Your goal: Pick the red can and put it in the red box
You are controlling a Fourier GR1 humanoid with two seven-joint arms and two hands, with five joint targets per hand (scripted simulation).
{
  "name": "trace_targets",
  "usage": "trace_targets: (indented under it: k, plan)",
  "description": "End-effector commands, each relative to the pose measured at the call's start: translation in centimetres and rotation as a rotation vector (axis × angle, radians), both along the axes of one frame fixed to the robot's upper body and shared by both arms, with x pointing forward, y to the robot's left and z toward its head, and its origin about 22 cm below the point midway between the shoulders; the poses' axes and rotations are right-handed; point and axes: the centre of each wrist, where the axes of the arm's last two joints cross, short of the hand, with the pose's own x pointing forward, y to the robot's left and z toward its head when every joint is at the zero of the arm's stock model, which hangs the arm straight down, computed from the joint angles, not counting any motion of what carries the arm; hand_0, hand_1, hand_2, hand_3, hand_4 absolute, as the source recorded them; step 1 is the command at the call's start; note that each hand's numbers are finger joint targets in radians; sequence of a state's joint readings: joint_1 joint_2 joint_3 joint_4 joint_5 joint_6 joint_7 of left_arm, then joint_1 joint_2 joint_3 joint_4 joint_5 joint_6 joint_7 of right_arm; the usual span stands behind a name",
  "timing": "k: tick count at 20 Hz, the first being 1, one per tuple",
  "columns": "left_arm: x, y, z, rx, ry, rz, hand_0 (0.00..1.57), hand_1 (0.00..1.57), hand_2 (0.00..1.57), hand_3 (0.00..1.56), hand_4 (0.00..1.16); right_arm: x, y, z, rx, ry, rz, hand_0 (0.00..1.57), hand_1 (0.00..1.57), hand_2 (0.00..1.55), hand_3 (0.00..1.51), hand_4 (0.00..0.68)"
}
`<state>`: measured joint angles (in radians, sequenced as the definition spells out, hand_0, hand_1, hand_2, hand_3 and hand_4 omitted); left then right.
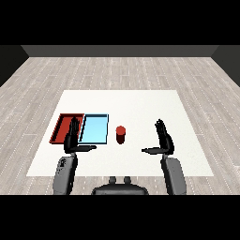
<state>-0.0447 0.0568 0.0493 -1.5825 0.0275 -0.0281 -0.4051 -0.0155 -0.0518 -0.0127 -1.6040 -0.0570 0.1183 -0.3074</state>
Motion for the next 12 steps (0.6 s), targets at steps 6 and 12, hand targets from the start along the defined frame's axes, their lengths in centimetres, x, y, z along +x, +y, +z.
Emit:
trace_targets:
  k: [6,12]
  plan:
    - [0.4,-0.2,0.0,-0.001,0.013,0.006,0.0,0.0,0.0,0.0,0.0,3.1,3.2,-0.5,0.058,0.052,0.024,0.0,0.0,0.0,0.0,0.0]
    - [-0.6,-0.1,-0.7,-0.013,0.008,0.007,0.0,0.0,0.0,0.0,0.0,3.7,3.8,-1.0,0.092,0.086,0.064,0.0,0.0,0.0,0.0,0.0]
